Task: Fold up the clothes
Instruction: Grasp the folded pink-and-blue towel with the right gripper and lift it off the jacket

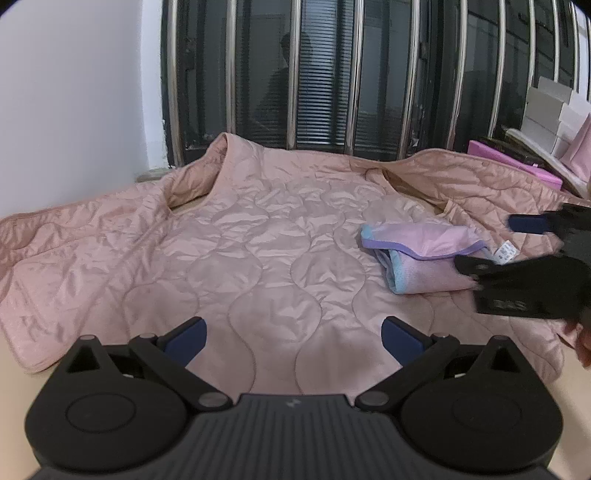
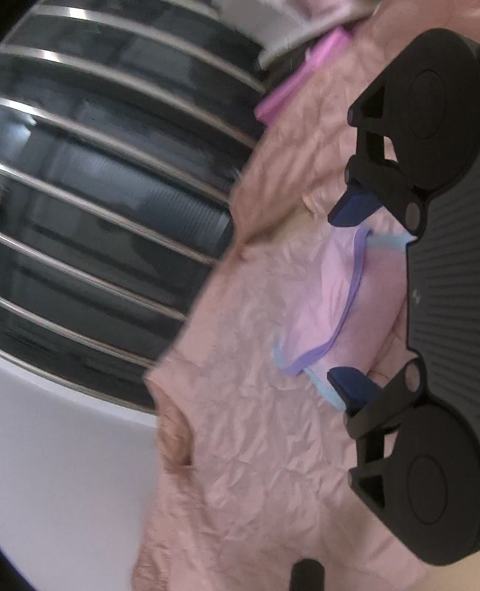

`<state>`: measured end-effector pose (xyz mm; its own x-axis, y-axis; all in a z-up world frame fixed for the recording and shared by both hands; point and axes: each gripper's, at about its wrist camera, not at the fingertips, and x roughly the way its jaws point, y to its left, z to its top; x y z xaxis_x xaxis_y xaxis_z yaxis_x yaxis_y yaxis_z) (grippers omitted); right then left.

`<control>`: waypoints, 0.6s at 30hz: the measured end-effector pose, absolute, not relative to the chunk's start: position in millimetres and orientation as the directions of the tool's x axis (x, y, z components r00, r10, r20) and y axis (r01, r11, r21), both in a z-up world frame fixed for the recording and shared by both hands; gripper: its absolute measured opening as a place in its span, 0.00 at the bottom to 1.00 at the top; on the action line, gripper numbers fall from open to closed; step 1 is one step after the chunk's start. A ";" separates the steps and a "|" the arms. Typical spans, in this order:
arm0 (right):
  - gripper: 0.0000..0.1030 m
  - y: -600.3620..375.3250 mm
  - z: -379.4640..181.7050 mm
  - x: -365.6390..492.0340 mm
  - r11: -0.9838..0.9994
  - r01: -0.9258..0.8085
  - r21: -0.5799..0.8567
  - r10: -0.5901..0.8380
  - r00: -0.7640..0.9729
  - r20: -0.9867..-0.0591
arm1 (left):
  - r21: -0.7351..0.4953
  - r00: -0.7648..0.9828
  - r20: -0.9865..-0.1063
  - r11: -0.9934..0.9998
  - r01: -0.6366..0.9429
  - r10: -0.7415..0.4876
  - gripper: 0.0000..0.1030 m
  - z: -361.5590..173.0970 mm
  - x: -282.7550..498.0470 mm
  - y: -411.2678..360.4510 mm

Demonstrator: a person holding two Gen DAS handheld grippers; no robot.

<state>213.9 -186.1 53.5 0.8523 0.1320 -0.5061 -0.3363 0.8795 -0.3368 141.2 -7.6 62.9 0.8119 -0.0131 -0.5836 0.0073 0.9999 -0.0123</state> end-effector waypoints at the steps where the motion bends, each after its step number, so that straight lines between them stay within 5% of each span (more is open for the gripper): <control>1: 0.79 -182.8 47.3 226.7 0.867 -0.363 -0.342 0.136 0.832 -0.539 | -0.018 0.808 -0.589 1.000 0.012 -0.020 0.99 59.7 145.1 -8.4; 4: 0.76 -170.3 25.0 260.3 0.817 -0.403 -0.412 0.082 0.789 -0.608 | -0.039 0.794 -0.608 0.999 0.013 -0.034 0.99 50.0 152.5 -7.9; 6: 0.46 -176.6 22.0 270.3 0.852 -0.405 -0.332 0.112 0.760 -0.640 | -0.050 0.791 -0.611 0.999 0.017 -0.044 0.99 45.9 151.4 -7.2; 7: 0.14 -183.6 23.7 274.2 0.883 -0.395 -0.252 0.145 0.742 -0.654 | -0.054 0.791 -0.610 0.998 0.020 -0.049 0.99 44.1 149.5 -7.0; 8: 0.08 -190.5 25.5 278.1 0.908 -0.382 -0.171 0.180 0.724 -0.666 | -0.053 0.793 -0.607 0.998 0.024 -0.052 0.99 43.3 147.2 -7.0; 18: 0.05 -192.5 29.0 159.2 0.934 -0.323 0.153 0.343 0.693 -0.634 | -0.060 0.808 -0.582 0.996 0.073 -0.094 1.00 51.0 68.0 6.7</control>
<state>159.2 -192.5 29.0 0.6931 0.3434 -0.6338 -0.3228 0.9340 0.1531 68.0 6.7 51.0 0.8076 -0.0942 -0.5821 0.0727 0.9955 -0.0603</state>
